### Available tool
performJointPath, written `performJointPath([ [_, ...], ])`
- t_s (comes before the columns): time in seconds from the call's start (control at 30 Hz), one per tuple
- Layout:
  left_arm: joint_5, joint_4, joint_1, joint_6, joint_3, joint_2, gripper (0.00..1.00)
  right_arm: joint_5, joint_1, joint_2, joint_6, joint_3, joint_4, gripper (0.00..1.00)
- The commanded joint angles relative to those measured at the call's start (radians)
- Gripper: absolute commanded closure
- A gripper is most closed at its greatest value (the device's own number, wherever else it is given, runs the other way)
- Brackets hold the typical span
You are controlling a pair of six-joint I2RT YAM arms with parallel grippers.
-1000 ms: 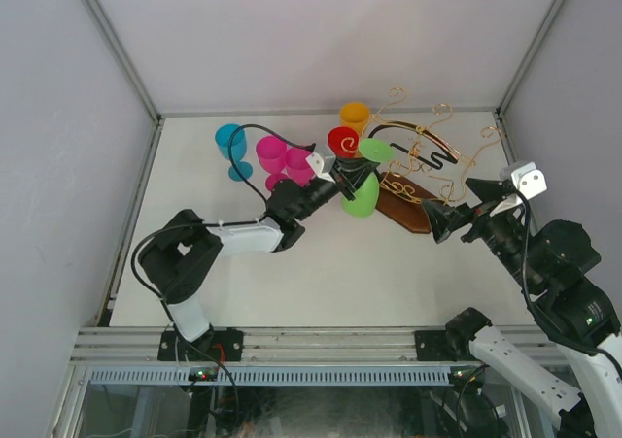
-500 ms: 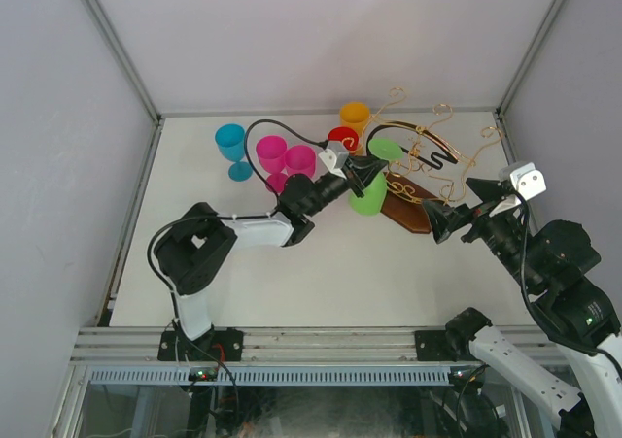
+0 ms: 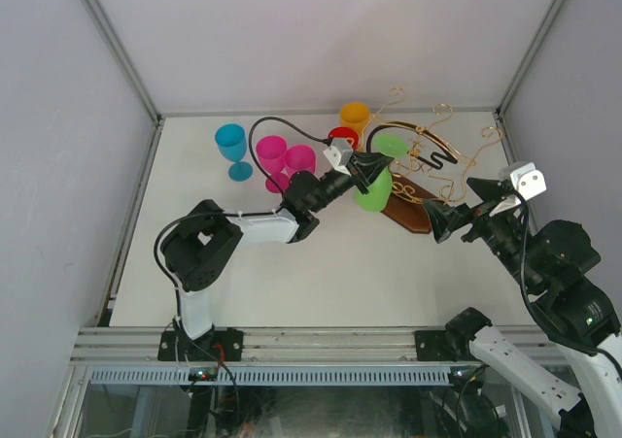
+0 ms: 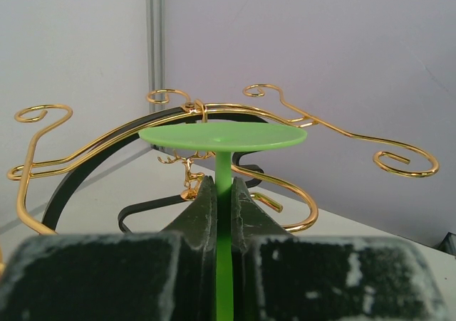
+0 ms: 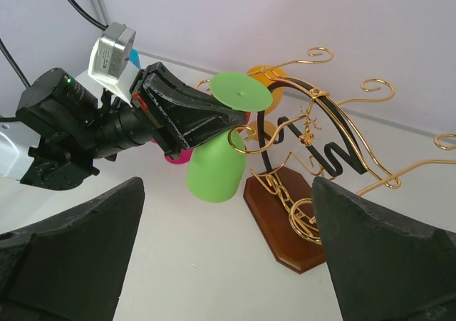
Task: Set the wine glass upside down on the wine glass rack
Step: Turn the wine glass upside down at the wine rack.
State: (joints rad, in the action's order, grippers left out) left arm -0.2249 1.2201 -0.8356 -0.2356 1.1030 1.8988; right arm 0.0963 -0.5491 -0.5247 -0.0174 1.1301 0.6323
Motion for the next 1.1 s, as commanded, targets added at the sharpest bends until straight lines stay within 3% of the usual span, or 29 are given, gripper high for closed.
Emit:
performJointPath([
  [0.0,-0.028,0.046,-0.007,-0.005,0.041,0.011,1.0,0.005,0.006,-0.003,0.01,0.005,-0.022,0.0],
  [1.07,0.163,0.033,-0.043,0.077,-0.018,0.008,1.0,-0.024,0.006,-0.012,0.008,0.005,-0.008,0.0],
])
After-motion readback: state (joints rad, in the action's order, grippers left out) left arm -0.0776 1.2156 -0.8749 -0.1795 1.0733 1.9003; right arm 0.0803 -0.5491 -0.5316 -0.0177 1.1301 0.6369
